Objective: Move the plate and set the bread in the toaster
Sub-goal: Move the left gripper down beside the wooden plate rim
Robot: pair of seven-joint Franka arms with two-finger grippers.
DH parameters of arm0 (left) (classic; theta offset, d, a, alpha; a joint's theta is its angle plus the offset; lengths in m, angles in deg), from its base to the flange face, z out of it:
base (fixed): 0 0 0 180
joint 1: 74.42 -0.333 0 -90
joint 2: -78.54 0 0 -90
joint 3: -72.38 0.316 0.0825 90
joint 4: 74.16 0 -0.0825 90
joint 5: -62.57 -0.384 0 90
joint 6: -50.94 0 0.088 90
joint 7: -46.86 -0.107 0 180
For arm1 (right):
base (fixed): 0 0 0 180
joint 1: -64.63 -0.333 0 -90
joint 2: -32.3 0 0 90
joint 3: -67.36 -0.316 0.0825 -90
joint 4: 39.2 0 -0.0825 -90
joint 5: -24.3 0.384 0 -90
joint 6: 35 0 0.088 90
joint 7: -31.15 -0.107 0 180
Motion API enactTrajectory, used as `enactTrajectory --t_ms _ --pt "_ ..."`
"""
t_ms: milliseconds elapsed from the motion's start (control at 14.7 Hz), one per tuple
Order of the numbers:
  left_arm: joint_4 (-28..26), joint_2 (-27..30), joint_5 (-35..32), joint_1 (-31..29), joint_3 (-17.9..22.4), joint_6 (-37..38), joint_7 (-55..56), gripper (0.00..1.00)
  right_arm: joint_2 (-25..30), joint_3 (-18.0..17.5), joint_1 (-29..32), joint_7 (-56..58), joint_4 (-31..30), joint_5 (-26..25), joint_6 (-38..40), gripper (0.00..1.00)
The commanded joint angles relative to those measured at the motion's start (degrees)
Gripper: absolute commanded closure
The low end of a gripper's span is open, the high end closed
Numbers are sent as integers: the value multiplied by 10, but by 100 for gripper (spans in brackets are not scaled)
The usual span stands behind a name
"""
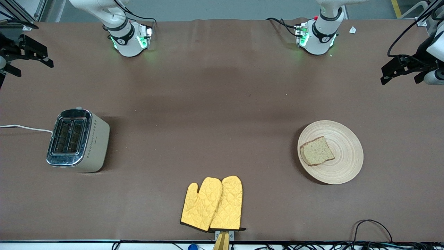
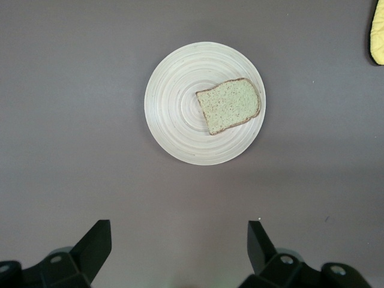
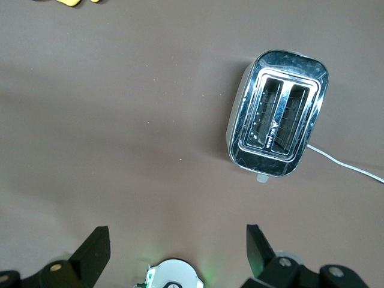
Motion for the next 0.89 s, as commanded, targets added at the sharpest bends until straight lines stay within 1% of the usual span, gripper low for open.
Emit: enactTrajectory --t_ms 0,204,272,340,409,477,545,613,681,817 --pt "18 -9 4 1 1 14 1 0 18 0 1 -5 -19 7 1 0" --pt "18 -9 9 -5 4 15 -3 0 20 -2 -1 -7 -17 7 1 0" --pt "19 -14 20 -9 10 15 -6 0 20 -2 -1 -7 -17 8 -1 0" --pt "19 -21 40 -25 25 14 -14 0 17 -2 -2 -8 -17 7 -5 0" --pt "18 -37 75 -38 36 9 -28 0 16 -1 -1 -7 -19 7 -13 0" --pt "18 -71 121 -63 41 9 -55 0 15 -1 -1 -7 -25 7 -20 0" --pt "18 -88 154 -90 42 7 -72 0 14 0 -1 -7 -31 7 -21 0" --pt "19 -110 170 -107 42 3 -82 0 14 0 0 -7 -36 7 -21 0" --pt "24 -126 172 -113 42 -2 -84 0 14 0 3 -7 -36 7 -20 0" --pt "34 -178 176 -138 41 -29 -102 0 14 1 3 -7 -39 7 -18 0"
